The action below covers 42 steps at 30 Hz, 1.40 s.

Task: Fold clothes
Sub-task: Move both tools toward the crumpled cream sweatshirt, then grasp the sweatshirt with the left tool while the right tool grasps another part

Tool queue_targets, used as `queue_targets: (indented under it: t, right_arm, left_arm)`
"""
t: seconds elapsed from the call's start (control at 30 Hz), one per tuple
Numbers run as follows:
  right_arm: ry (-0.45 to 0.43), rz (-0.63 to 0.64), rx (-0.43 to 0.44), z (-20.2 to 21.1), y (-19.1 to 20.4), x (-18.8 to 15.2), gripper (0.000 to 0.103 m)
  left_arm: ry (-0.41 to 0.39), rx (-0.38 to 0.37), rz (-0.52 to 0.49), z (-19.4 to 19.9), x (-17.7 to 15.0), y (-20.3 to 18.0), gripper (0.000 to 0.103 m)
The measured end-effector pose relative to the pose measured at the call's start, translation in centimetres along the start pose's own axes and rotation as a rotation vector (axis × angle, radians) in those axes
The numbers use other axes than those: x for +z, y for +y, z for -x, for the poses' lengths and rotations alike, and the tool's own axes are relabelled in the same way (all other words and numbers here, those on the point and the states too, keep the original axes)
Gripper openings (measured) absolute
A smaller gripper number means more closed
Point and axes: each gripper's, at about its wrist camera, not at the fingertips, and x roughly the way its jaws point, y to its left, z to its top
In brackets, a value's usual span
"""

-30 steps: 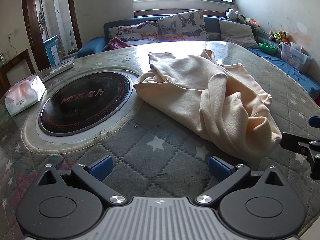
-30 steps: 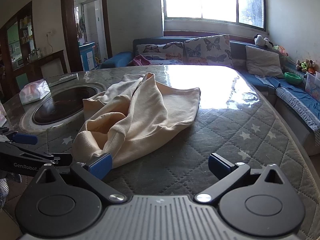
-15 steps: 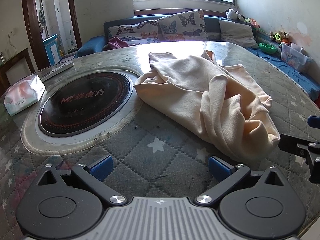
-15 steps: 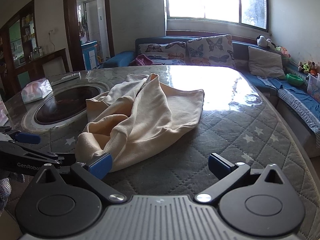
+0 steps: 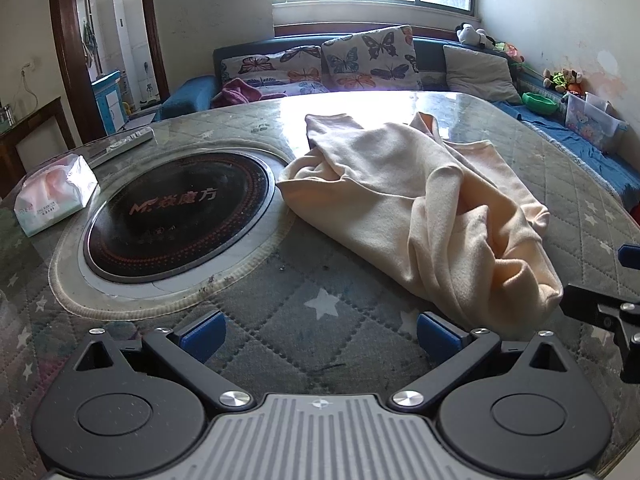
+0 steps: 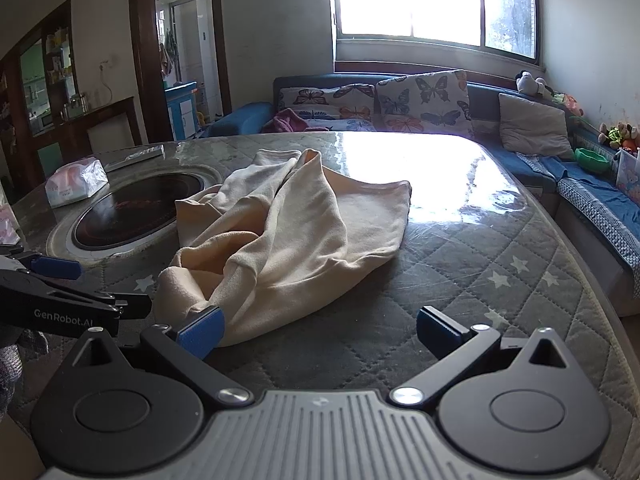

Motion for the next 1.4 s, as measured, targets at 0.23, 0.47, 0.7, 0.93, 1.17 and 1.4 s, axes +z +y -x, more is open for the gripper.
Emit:
queue_targets:
  t: [0.23, 0.47, 0.7, 0.93, 1.17, 1.4]
  right_arm:
    - [-0.001, 0.005, 0.007, -0.1, 0.0, 0.2, 0.103]
    - [0.0, 0.004, 0.008, -0.2, -0.1, 0.4, 0.103]
    - [0.001, -0.003, 0.002, -0.5, -0.2, 0.5, 0.103]
    - [-0.004, 0.002, 0.006, -1.0, -0.4, 1.3, 0.103]
    - [-0.011, 0.02, 0.009, -1.9, -0.5, 2.5, 0.103]
    - [-0.01, 0.039, 0.02, -3.5, -0.7, 4.2, 0.103]
  left_arm:
    - [-0.007, -0.004, -0.004, 0.0, 0.4, 0.0, 0.103]
    - [0.002, -0.005, 0.0, -0.3, 0.6, 0.0, 0.103]
    - [0.005, -0.005, -0.001, -0.6, 0.9, 0.1, 0.103]
    - [0.003, -0.001, -0.006, -1.0, 1.5, 0.2, 0.103]
    - [-0.007, 0.011, -0.009, -1.7, 2.7, 0.7, 0.103]
    - [-0.023, 0.016, -0.01, -2.7, 4.6, 1.1, 0.103]
